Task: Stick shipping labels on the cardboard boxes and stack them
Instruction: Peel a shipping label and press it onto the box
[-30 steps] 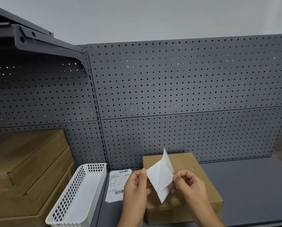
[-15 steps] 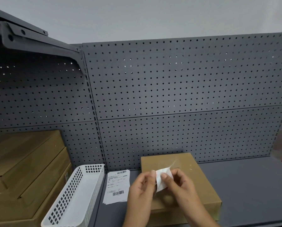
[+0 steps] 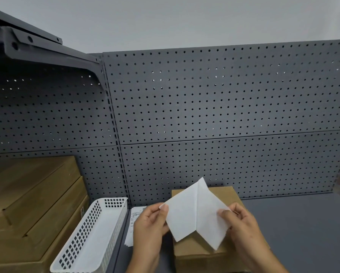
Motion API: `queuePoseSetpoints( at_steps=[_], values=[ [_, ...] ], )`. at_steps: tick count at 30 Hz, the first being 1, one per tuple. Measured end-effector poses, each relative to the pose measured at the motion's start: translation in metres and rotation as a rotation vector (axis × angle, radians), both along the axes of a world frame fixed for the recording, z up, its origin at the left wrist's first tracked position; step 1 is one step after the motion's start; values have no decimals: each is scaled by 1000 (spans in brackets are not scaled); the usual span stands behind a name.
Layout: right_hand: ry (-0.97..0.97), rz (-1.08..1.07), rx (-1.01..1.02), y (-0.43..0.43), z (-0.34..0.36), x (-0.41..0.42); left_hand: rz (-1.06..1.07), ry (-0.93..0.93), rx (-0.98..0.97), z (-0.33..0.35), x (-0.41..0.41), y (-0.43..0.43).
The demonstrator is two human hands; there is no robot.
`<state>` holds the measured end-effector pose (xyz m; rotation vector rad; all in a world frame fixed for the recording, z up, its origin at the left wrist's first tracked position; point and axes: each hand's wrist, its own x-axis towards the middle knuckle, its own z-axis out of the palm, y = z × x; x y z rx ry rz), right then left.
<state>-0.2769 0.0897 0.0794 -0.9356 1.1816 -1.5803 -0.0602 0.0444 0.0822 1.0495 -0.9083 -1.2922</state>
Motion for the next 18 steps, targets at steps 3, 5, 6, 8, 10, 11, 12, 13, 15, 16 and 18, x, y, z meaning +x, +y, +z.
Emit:
queuePoseSetpoints(
  at_steps=[3, 5, 6, 8, 10, 11, 12, 13, 15, 16, 18],
  values=[
    [-10, -67, 11, 7, 2, -19, 63, -12, 12, 2, 14, -4],
    [-4, -145, 19, 13, 4, -29, 111, -14, -1, 2, 23, -8],
    [-5, -173, 23, 16, 6, -32, 134, -16, -7, 2, 26, -10],
    [9, -217, 23, 19, 7, -36, 180, -25, -25, 3, 30, -13],
    [-4, -247, 2, 19, 10, -32, 230, -33, -55, 7, 33, -13],
    [-41, -249, -22, 18, 10, -30, 254, -30, -75, 8, 35, -13],
    [-74, -247, -39, 18, 12, -28, 275, -18, -94, 10, 36, -12],
    [-96, -239, -57, 17, 12, -26, 294, 0, -110, 12, 39, -10],
    [-97, -217, -73, 15, 13, -20, 323, 29, -136, 15, 45, -6],
    [-85, -210, -77, 14, 13, -17, 346, 26, -148, 15, 49, -3],
    [-45, -227, -79, 12, 14, -4, 420, 5, -174, 14, 59, 3]
  ],
)
